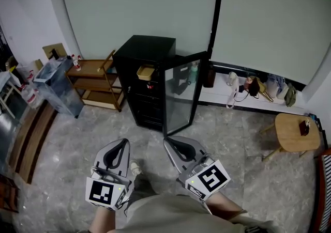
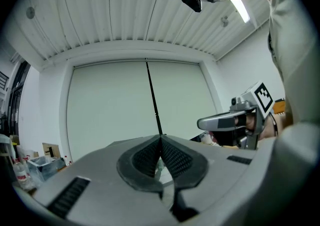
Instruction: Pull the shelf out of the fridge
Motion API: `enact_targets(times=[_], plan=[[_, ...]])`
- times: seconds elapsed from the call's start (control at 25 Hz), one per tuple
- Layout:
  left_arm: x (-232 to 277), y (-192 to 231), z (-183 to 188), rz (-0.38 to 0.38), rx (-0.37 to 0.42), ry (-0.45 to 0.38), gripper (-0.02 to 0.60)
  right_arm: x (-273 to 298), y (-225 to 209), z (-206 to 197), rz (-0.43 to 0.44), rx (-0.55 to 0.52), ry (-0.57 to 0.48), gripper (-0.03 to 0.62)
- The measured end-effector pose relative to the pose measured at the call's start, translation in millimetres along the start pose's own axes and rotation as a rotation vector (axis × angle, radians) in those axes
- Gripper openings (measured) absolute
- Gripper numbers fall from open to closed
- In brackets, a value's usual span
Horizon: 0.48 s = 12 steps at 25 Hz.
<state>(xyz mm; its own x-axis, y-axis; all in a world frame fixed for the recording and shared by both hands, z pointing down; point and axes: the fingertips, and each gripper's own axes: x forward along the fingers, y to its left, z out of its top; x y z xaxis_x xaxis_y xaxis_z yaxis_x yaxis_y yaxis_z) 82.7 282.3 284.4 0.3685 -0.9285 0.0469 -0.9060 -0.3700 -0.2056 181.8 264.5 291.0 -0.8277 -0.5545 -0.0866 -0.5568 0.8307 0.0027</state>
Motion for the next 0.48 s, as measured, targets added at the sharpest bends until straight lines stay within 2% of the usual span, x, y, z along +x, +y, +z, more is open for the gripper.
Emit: enact_targets(times=[0.32, 0.48], plan=[[39.5, 20.3, -13.5, -0.029, 0.046, 0.025, 0.006, 30.3, -26.7, -13.6, -0.039, 0.007, 0.009, -0.005], [59.9, 41.0, -23.0, -0.052, 0.034, 0.027, 0.006, 55.1, -41.0, -16.6, -0.059, 0.012, 0.013, -0.005]])
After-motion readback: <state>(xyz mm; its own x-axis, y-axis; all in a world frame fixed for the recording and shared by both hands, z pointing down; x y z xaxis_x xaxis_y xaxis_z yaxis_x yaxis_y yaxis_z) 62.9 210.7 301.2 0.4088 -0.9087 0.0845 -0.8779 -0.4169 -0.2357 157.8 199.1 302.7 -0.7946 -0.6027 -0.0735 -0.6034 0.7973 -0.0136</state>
